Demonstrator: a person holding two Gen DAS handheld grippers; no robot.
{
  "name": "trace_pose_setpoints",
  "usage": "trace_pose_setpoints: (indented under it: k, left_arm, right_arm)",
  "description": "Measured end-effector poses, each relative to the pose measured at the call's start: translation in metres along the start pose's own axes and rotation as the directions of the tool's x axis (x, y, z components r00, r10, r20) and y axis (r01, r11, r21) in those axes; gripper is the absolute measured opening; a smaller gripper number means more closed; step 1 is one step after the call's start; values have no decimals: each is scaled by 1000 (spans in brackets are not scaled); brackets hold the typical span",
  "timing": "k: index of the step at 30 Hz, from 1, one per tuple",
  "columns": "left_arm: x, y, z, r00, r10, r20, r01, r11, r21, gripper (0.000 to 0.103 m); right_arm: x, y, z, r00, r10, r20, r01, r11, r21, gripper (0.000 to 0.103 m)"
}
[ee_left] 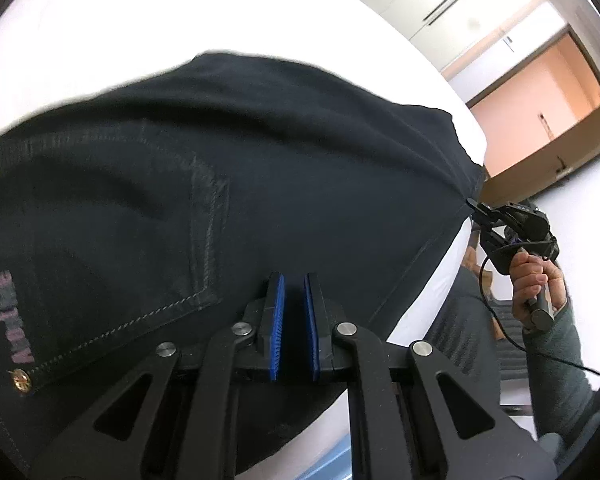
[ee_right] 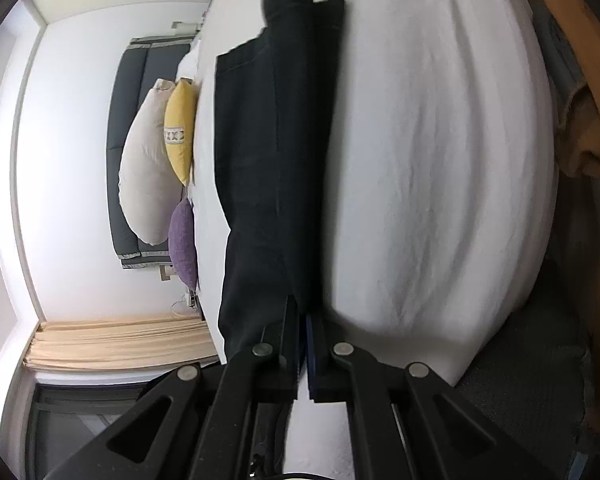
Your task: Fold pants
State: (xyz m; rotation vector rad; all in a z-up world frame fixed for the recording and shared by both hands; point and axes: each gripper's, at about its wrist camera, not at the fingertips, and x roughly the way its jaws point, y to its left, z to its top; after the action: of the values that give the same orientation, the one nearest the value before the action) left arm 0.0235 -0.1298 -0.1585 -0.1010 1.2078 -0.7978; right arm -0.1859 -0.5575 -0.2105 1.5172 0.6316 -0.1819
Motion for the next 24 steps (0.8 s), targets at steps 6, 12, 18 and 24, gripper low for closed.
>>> trace_pose_setpoints:
  k: [6, 12, 18, 24]
  left_arm:
    - [14, -26, 16, 1000, -16, 7, 16, 999, 46, 10]
    - [26, -53, 37, 998, -54, 29, 51, 994, 97, 10]
    - [59, -49, 51, 997, -70, -11, 70, 996, 57, 10]
    - [70, -29, 46, 991, -133, -14, 133, 991, -3, 10]
  right_arm:
    - [-1, 9, 5, 998, -22, -51, 18, 996, -82, 12]
    - [-53, 45, 22, 991, -118, 59, 128, 972, -198, 46]
    - [-15, 86, 47, 986, 160, -43, -165, 947, -276, 47]
    - [13, 21, 91, 996, 85, 39, -78, 986, -145, 31]
